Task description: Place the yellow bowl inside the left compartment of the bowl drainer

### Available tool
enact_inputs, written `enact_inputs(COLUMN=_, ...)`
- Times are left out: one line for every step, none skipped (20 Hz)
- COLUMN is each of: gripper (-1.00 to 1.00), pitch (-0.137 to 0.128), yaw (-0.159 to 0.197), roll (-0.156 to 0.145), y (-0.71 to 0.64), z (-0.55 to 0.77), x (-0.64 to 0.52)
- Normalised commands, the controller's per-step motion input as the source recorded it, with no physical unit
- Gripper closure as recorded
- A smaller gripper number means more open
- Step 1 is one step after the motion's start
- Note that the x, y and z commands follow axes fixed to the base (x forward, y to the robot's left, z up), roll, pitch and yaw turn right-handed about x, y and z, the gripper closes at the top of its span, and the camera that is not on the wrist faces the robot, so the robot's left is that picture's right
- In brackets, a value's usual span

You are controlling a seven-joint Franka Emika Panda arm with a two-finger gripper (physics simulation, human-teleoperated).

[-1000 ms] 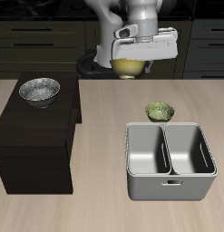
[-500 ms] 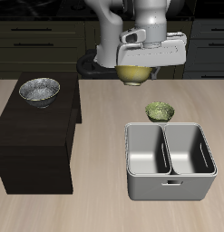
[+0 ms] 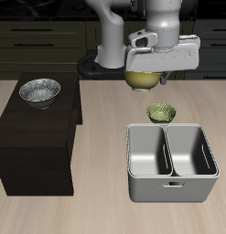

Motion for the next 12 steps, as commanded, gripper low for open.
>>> enact_inputs(gripper=1.00, pitch=-0.015, yaw=0.010, roll=-0.055, y=0.08, z=0.28, x=0.28)
enact_inputs(gripper=1.00, pitch=0.068, yaw=-0.012, roll=-0.022, y=0.17, z=0.17, x=0.36)
enact_inputs(gripper=1.00, pitch=0.008, yaw=0.048, roll=-0.041, y=0.20, z=0.22, x=0.22)
enact_inputs(gripper=1.00, pitch=-0.050, yaw=0.072, roll=-0.071, y=0.16, z=0.23, x=0.26)
enact_inputs(gripper=1.00, pitch=0.029, yaw=0.013, roll=-0.027, y=0.23, z=0.14, x=0.22)
enact_inputs(gripper=1.00, pitch=0.015, yaw=0.014, roll=-0.018, y=0.32, z=0.16, x=0.25)
enact_inputs(gripper=1.00, pitch=-0.035, yaw=0.030, roll=-0.004, y=0.03, z=0.12, x=0.03)
enact_inputs(gripper=1.00, pitch=0.023, yaw=0.023, roll=-0.027, y=0.48, z=0.19, x=0.42)
enact_inputs(gripper=1.00, pitch=-0.001, yaw=0.041, roll=-0.048, y=0.16, z=0.10, x=0.25)
enact_inputs(gripper=1.00, pitch=-0.007, yaw=0.013, roll=-0.015, y=0.01, z=0.06, x=0.06)
enact_inputs(gripper=1.00, pitch=0.019, yaw=0.026, roll=-0.012, y=0.17, z=0.04, x=0.29)
enact_inputs(gripper=1.00, pitch=0.031, yaw=-0.018, roll=-0.053, y=0.21, z=0.07, x=0.45)
